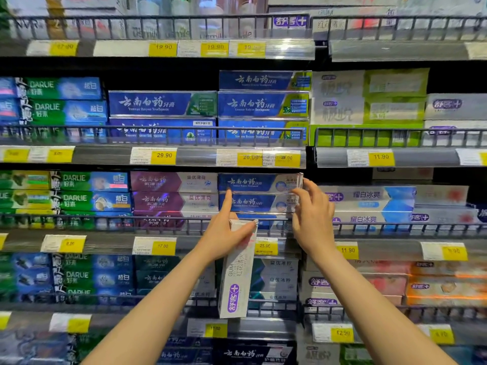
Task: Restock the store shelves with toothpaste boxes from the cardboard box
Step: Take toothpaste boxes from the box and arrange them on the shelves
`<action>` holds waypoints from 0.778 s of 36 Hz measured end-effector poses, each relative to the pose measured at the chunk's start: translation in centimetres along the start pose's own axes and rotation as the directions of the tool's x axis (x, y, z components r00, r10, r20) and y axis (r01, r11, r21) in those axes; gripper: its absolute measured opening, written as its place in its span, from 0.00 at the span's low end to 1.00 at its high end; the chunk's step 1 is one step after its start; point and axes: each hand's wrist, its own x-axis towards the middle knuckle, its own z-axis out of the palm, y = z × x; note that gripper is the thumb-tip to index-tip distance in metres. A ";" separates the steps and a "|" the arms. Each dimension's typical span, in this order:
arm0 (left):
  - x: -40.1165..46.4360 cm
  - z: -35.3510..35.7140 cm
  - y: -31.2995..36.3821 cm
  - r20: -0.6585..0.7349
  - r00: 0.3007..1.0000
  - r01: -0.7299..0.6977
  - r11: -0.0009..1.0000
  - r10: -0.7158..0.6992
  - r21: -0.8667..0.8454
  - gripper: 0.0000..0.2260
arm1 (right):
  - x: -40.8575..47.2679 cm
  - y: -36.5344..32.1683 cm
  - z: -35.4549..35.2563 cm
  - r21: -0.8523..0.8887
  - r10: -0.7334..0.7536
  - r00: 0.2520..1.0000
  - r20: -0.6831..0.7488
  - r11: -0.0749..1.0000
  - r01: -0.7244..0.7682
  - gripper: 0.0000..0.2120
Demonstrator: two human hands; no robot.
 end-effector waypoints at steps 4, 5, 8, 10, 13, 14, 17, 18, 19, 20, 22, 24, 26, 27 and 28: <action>-0.1 0.4 0.2 -0.051 0.998 -0.051 0.997 0.048 -0.061 0.41 | -0.8 0.1 -0.4 0.010 -0.055 0.998 0.034 0.998 0.055 0.22; -0.2 0.5 0.3 -0.059 0.997 -0.058 0.995 0.054 -0.076 0.39 | -1.1 0.2 -0.6 0.017 -0.073 0.996 0.043 0.997 0.073 0.22; -0.4 1.0 0.6 -0.080 0.993 -0.093 0.986 0.083 -0.138 0.32 | -1.8 0.5 -1.9 0.119 -0.127 0.990 0.054 0.986 0.120 0.17; -0.7 1.8 1.1 -0.080 0.991 -0.118 0.983 0.108 -0.138 0.27 | -3.1 0.7 -3.1 0.287 -0.110 0.985 0.135 0.956 0.067 0.17; -0.9 3.4 2.4 -0.061 0.988 -0.150 0.974 0.142 -0.170 0.23 | -5.5 1.3 -4.7 0.402 -0.039 0.936 0.349 0.909 -0.112 0.21; -1.0 4.1 2.8 -0.046 0.987 -0.158 0.971 0.152 -0.180 0.22 | -6.4 1.8 -5.0 0.390 -0.028 0.915 0.402 0.909 -0.144 0.20; -1.6 6.6 4.7 0.012 0.980 -0.193 0.965 0.198 -0.179 0.22 | -8.6 3.1 -6.0 0.372 0.018 0.841 0.540 0.891 -0.258 0.15; -1.7 7.4 5.1 0.027 0.977 -0.202 0.961 0.211 -0.187 0.21 | -9.1 3.3 -6.5 0.388 0.034 0.810 0.586 0.865 -0.317 0.15; -1.8 8.2 5.8 0.042 0.972 -0.219 0.956 0.232 -0.196 0.21 | -9.7 3.5 -7.1 0.402 0.048 0.788 0.614 0.840 -0.365 0.14; -1.8 9.2 6.4 0.058 0.966 -0.237 0.951 0.253 -0.200 0.21 | -10.2 3.8 -7.9 0.414 0.065 0.775 0.628 0.816 -0.404 0.14; -1.7 11.4 7.9 0.089 0.959 -0.250 0.950 0.270 -0.189 0.24 | -11.1 4.8 -9.8 0.434 0.118 0.771 0.626 0.769 -0.470 0.15; -2.2 13.7 10.1 0.126 0.960 -0.221 0.953 0.250 -0.209 0.24 | -12.0 6.4 -12.0 0.424 0.187 0.778 0.600 0.751 -0.507 0.15; -2.9 16.2 12.3 0.149 0.964 -0.183 0.955 0.221 -0.235 0.21 | -12.8 8.4 -14.4 0.390 0.248 0.768 0.591 0.745 -0.541 0.12; -3.4 17.3 13.1 0.150 0.965 -0.175 0.956 0.214 -0.234 0.21 | -13.1 9.2 -15.7 0.375 0.274 0.759 0.591 0.740 -0.559 0.10; -3.9 18.4 14.0 0.152 0.969 -0.154 0.957 0.195 -0.247 0.21 | -13.4 10.1 -17.1 0.378 0.294 0.749 0.594 0.720 -0.582 0.08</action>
